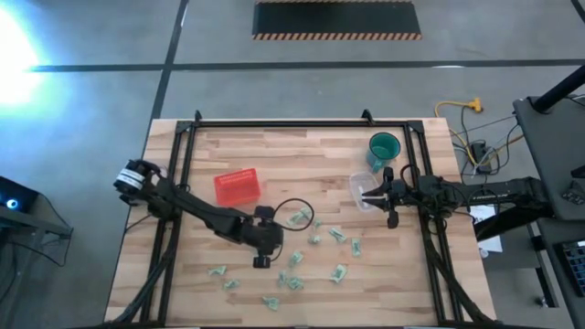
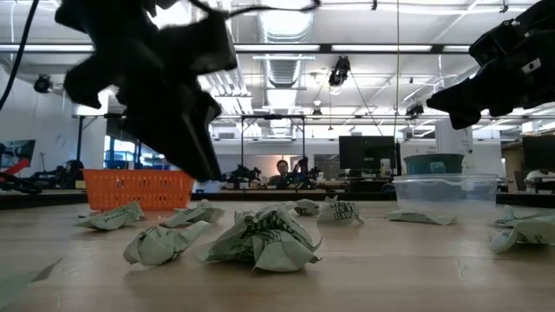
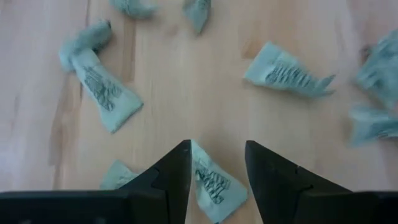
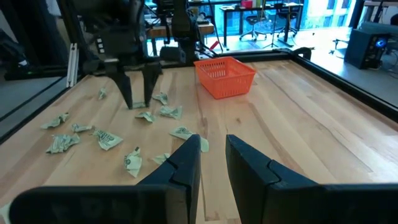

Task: Pick and place items into bin
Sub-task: Put the stevia packet into the orange bin

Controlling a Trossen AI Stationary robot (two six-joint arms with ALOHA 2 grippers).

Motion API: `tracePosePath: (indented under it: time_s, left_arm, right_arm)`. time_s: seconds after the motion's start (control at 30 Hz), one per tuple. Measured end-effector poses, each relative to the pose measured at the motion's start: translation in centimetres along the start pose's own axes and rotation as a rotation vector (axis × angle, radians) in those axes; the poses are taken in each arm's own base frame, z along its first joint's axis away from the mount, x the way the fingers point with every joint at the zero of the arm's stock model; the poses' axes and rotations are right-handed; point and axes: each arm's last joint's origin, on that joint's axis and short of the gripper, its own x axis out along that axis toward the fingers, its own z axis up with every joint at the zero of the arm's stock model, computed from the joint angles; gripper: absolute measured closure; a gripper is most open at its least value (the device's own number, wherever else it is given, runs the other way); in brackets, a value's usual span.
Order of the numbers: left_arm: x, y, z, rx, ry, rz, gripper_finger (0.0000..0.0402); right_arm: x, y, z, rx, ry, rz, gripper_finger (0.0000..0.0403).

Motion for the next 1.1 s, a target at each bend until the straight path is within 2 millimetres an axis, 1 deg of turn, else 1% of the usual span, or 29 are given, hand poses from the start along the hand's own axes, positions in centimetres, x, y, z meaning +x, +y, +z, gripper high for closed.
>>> tracePosePath:
  time_s: [0.13, 0.23, 0.37, 0.5, 0.67, 0.9, 1.03, 1.1]
  left_arm:
    - [1.3, -0.2, -0.4, 0.012, 0.038, 0.009, 0.0245]
    - [1.9, -0.2, -0.5, 0.013, 0.056, 0.015, 0.0229]
    - [2.0, -0.1, -0.6, 0.014, 0.066, 0.016, 0.0222]
    - [1.8, -0.1, -0.8, 0.009, 0.081, 0.015, 0.0230]
    - [1.9, 0.0, -1.1, 0.012, 0.097, 0.009, 0.0264]
    - [1.9, 0.0, -1.4, 0.018, 0.123, 0.015, 0.0335]
    - [1.8, 0.1, -1.4, 0.050, 0.129, 0.026, 0.0381]
    - [1.8, 0.1, -1.3, 0.069, 0.127, 0.031, 0.0395]
  right_arm:
    - [0.0, 0.0, 0.0, 0.000, 0.000, 0.000, 0.0335]
    - [0.0, 0.0, 0.0, 0.000, 0.001, 0.000, 0.0335]
    - [0.0, 0.0, 0.0, 0.000, 0.001, 0.000, 0.0335]
    - [0.0, 0.0, 0.0, -0.003, 0.001, 0.000, 0.0335]
    - [0.0, 0.0, 0.0, -0.003, 0.001, 0.000, 0.0335]
    - [0.0, 0.0, 0.0, -0.003, 0.001, -0.001, 0.0335]
    - [0.0, 0.0, 0.0, -0.003, 0.001, -0.001, 0.0335]
    - [0.0, 0.0, 0.0, -0.003, 0.001, -0.001, 0.0335]
